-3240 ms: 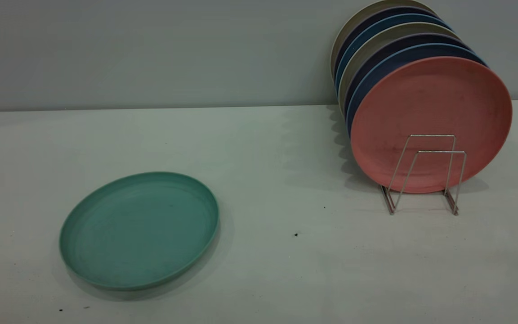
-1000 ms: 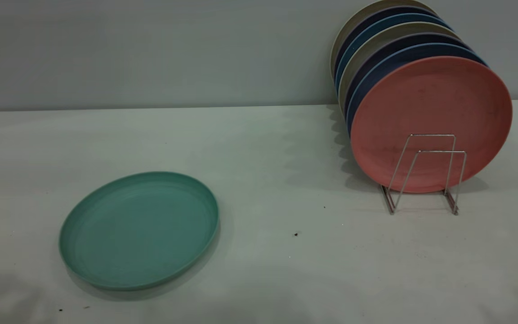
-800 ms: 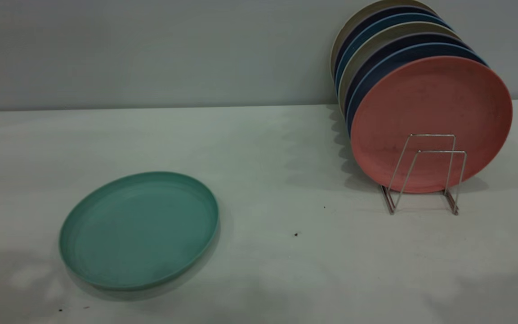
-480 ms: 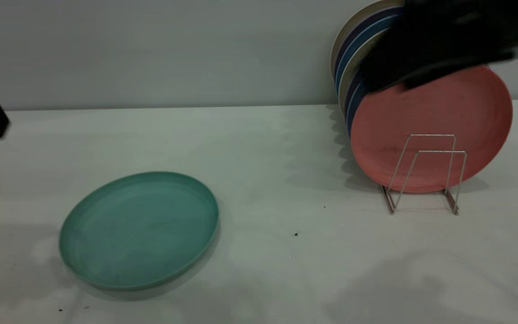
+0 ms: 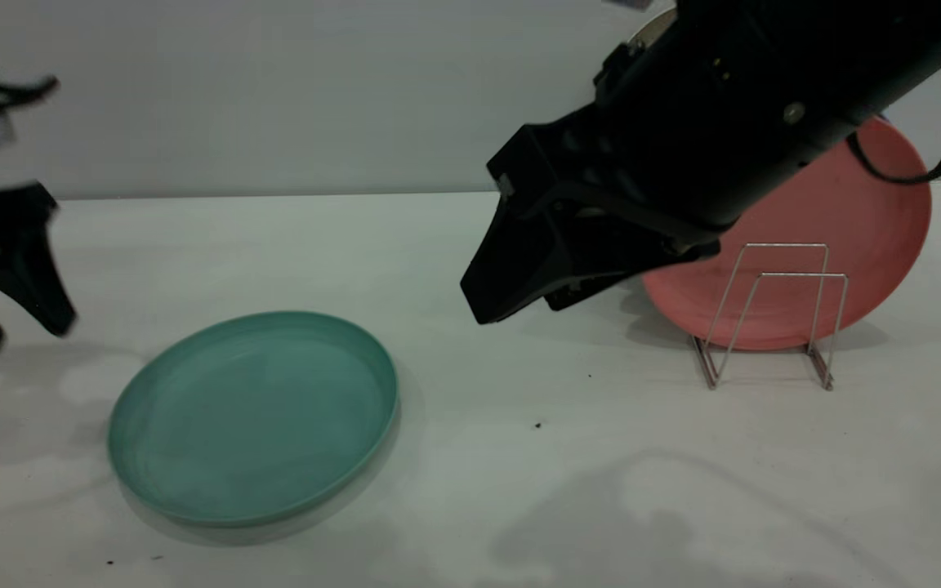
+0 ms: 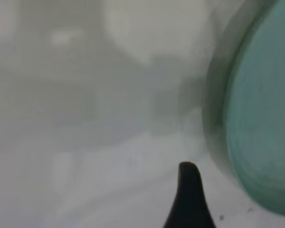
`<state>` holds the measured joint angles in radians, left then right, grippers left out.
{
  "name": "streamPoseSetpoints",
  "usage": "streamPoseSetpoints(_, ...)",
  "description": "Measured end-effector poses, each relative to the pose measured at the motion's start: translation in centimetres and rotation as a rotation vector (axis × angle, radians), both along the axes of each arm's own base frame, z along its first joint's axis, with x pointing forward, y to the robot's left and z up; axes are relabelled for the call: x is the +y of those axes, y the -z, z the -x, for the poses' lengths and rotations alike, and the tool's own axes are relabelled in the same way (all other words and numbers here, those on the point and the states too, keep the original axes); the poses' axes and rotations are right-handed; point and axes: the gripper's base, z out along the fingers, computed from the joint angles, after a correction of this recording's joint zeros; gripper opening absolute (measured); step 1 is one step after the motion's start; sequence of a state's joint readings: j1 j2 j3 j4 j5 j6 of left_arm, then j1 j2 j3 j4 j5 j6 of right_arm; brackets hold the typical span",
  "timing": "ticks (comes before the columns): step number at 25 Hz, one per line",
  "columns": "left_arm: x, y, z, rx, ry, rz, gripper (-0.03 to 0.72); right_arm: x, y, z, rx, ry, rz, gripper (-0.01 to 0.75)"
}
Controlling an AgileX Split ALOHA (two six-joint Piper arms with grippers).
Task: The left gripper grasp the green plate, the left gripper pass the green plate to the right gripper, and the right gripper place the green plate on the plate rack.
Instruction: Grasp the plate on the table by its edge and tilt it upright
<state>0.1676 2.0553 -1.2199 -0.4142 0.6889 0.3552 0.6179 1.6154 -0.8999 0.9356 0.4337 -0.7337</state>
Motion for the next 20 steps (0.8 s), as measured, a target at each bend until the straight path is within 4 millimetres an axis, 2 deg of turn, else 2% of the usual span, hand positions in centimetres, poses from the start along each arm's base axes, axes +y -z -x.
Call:
streamPoseSetpoints(8,-0.7,5.5,-0.9,0.022,0.010,0.097,0.580,0.0,0.1,-0.4,-0.017,0.029,-0.003,0.469)
streamPoseSetpoints(15,-1.1,7.4,-0.9,0.012,0.028,0.145,0.497,0.0,0.1,-0.4,-0.020,0.035,-0.004,0.469)
streamPoseSetpoints(20,-1.3,8.4,-0.9,0.029,-0.002,0.170,0.480,0.0,0.1,-0.4,-0.021,0.035,-0.004,0.469)
